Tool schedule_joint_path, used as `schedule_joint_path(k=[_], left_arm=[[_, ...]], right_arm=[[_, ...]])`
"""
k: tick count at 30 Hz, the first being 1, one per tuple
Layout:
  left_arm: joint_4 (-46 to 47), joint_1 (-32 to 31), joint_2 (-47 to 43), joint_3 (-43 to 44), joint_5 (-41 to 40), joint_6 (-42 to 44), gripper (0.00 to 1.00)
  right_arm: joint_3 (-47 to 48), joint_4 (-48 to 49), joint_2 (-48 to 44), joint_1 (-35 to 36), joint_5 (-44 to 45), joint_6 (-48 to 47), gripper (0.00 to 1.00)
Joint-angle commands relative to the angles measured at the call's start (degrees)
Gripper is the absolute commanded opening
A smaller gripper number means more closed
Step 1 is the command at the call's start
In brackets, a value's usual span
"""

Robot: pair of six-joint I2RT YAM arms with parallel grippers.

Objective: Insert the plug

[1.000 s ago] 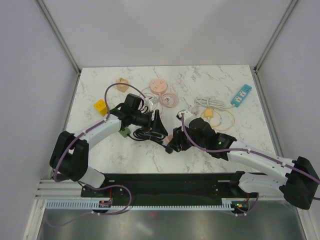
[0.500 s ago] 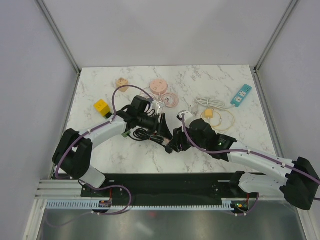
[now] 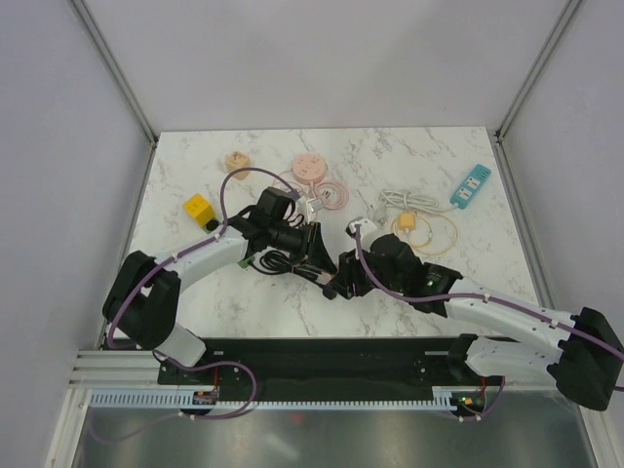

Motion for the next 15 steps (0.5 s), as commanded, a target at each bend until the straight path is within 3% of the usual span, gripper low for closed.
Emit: schedule_joint_path(k=[1, 4, 7, 8, 15], left_arm=[[1.74, -1.53, -3.25, -0.11, 4.92, -1.69, 0.02], [1.39, -1.45, -5.71, 0.23, 1.77, -2.83, 0.02], [-2.64, -0.92, -8.0, 2.34, -6.48, -1.18, 0.02], [-6.14, -0.66, -9.14, 3.65, -12.6, -0.73, 0.02], [-10.12, 5.66, -15.91, 1.82, -39.88, -3.53, 0.02]], right_arm=[[1.78, 3.14, -1.7, -0.24, 1.48, 0.15, 0.49], [2.65, 1.82, -3.37, -0.24, 1.3, 0.24, 0.75], [3.27, 0.07, -6.61, -0.24, 1.21, 0.59, 0.91], [3.36, -0.29, -8.62, -0.24, 1.73, 0.76, 0.98], [1.78, -3.8, -19.18, -0.24, 5.34, 1.64, 0.98]])
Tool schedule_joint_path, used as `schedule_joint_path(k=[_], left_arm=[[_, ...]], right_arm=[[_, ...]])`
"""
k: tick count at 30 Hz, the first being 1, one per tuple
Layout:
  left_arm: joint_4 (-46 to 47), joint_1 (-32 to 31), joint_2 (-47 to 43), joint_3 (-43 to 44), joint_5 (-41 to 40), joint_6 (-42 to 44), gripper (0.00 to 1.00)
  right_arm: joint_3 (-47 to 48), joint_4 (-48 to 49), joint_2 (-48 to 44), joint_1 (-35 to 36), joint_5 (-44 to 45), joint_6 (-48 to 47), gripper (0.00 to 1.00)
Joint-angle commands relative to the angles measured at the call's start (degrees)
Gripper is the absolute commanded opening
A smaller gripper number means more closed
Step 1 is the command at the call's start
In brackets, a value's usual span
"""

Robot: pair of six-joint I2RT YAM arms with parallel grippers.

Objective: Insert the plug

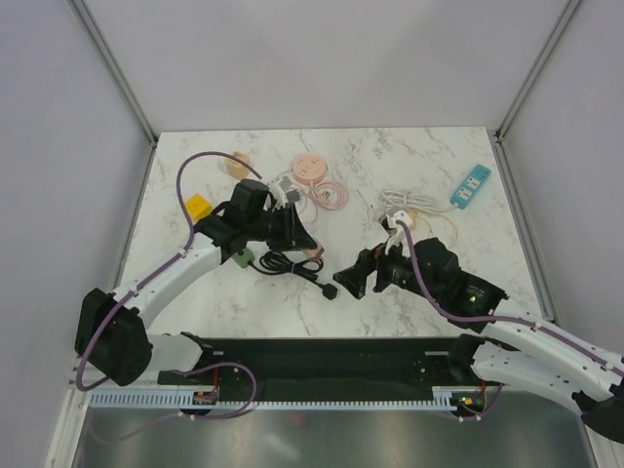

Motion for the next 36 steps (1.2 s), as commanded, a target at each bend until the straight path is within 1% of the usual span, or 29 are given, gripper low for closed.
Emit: schedule_joint_path(k=[1, 2, 3, 4, 5, 8, 10, 11, 12, 13, 14, 19, 23, 27, 32, 36], left_arm=[[-2.58, 3.86, -5.44, -0.17, -19.48, -3.6, 0.02], [-2.67, 4.39, -6.67, -0.87, -27.08, -4.05, 0.02], [-3.28, 4.74, -7.73, -1.31, -32.2, -5.62, 0.02], [-3.29, 4.74, -10.09, -2.36, -41.56, -6.24, 0.02], [-3.03, 4.74, -11.07, -2.89, -45.57, -6.42, 0.02], [-3.02, 5.09, -11.35, -2.99, -56.2, -4.15, 0.02], [-6.87, 5.97, -10.03, -1.94, -60.26, -5.19, 0.02], [-8.89, 6.24, -8.2, -0.71, -61.68, -6.24, 0.02], [-10.74, 6.59, -7.22, -0.18, -63.26, -9.82, 0.02], [-16.16, 6.59, -6.17, 0.26, -65.37, -12.9, 0.02], [-17.86, 6.68, -3.98, 0.96, -68.43, -15.63, 0.02], [-17.44, 7.99, 0.87, 1.06, -71.53, -15.39, 0.02], [-14.46, 10.27, 4.55, 2.02, -70.22, -12.85, 0.02], [-14.54, 11.51, 6.67, 2.82, -70.48, -13.45, 0.02], [-14.45, 11.51, 8.87, 2.55, -68.47, -15.82, 0.02], [-14.36, 11.51, 9.31, 2.46, -68.72, -16.36, 0.02]], right_arm=[[0.77, -1.34, -4.28, -0.02, 2.59, 0.59, 0.98], [0.25, -1.6, -5.68, 0.06, 2.59, 0.59, 0.98], [-0.02, -1.86, -6.13, -0.02, 2.59, 0.77, 0.98], [-0.37, -1.95, -6.57, -0.02, 2.59, 0.86, 0.98], [-0.46, -2.22, -6.66, -0.02, 2.59, 0.94, 0.98], [-1.51, -2.92, -6.57, -0.02, 2.5, 1.12, 0.98], [-2.56, -3.36, -6.66, -0.02, 2.59, 1.47, 0.98], [-2.83, -3.36, -6.84, -0.02, 2.59, 1.47, 0.98], [-3.09, -3.36, -7.01, -0.02, 2.5, 1.73, 0.98], [-3.1, -3.27, -7.1, -0.02, 2.41, 1.65, 0.98], [-3.1, -3.36, -7.19, -0.02, 2.24, 1.56, 0.98], [-1.96, -3.36, -6.93, -0.02, 1.89, 0.86, 0.98], [-1.25, -3.27, -5.79, 0.06, 1.27, 0.51, 0.98], [-1.16, -3.18, -5.43, -0.02, 0.83, 0.59, 0.98], [-1.51, -3.1, -5.34, -0.02, 0.92, 0.42, 0.98], [-1.6, -3.18, -4.82, -0.02, 0.48, 0.24, 0.98]])
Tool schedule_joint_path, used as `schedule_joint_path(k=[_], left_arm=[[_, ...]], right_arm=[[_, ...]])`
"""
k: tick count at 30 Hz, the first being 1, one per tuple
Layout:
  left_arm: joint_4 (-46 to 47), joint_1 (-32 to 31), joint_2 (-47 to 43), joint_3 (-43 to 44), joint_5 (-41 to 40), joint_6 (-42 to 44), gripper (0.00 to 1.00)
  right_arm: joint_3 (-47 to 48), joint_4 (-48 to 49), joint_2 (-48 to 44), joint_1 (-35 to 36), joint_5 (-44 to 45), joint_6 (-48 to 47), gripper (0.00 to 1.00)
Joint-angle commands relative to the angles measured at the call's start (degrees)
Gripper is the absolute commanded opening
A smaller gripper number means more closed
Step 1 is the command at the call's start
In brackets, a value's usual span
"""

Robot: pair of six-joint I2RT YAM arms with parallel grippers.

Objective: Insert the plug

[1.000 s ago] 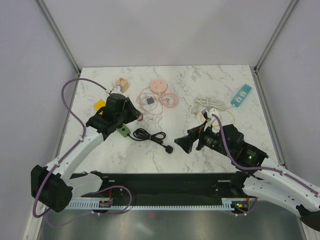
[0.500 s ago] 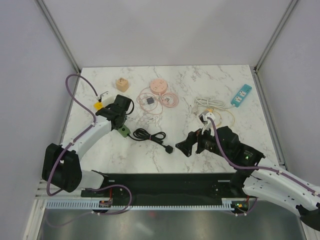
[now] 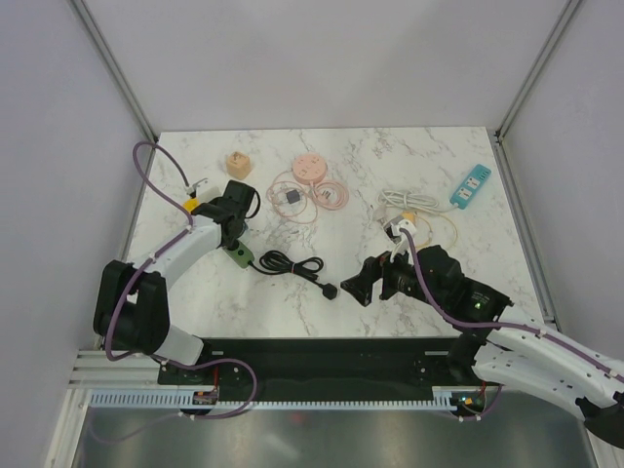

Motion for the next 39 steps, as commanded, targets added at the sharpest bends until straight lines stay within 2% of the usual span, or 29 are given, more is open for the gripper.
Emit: schedule_joint_path(k=[1, 8, 18, 39], left_arm=[[1.48, -0.03, 0.41, 1.96, -2.39, -3.4, 0.02], [0.43, -0.56, 0.94, 4.77, -2.48, -1.2, 0.02], [0.16, -1.43, 4.37, 4.78, 0.51, -6.56, 0.02], [0.25, -3.63, 6.83, 4.86, -6.08, -4.8, 0.02]], right_arm=[[1.7, 1.36, 0.49, -0.02, -0.9, -0.61, 0.98], [1.87, 1.54, 0.67, -0.02, -0.72, -0.87, 0.98], [1.78, 1.8, 0.59, -0.02, -1.34, -0.87, 0.98], [1.43, 1.54, -0.29, -0.02, -1.95, -1.05, 0.98]])
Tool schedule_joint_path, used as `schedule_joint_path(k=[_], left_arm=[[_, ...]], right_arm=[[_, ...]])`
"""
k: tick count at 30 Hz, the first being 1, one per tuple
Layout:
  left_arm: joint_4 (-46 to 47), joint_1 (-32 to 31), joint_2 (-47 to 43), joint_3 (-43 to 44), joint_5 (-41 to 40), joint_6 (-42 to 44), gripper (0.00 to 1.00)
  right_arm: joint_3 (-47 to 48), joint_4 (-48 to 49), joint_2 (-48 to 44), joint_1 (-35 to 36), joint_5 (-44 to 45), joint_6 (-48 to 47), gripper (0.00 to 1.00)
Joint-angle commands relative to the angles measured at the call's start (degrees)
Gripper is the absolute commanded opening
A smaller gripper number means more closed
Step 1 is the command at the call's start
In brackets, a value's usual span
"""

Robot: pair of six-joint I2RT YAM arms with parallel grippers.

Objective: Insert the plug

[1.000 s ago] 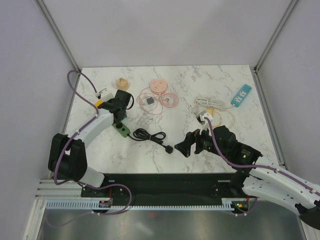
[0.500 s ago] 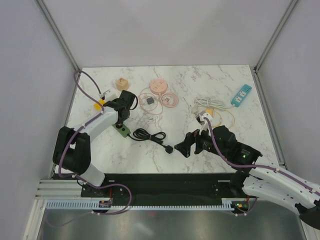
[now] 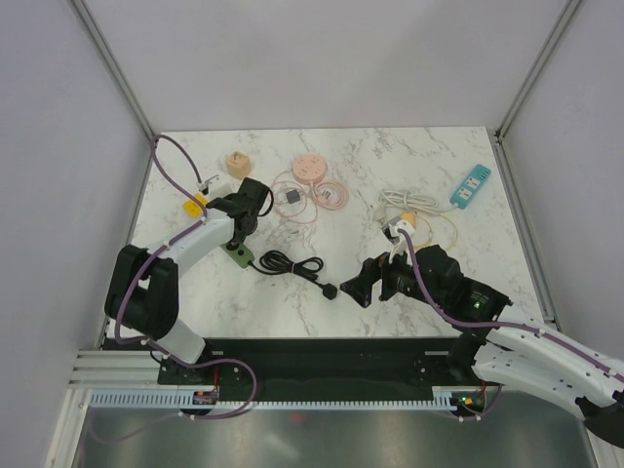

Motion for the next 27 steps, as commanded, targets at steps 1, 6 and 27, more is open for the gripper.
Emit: schedule_joint_path(k=[1, 6, 27], left_arm=[[0.14, -0.48, 1.02, 1.3, -4.49, -0.87, 0.02], [0.14, -0.48, 1.37, 1.21, -4.93, -0.69, 0.02], [-1.17, -1.1, 2.25, -4.41, 4.73, -9.04, 0.02]], right_arm=[[1.35, 1.52, -1.08, 0.06, -0.45, -0.57, 0.98], [1.26, 1.52, -0.73, -0.02, -0.71, -0.39, 0.98], [2.4, 1.34, 0.15, 0.06, -1.15, -1.1, 0.98]])
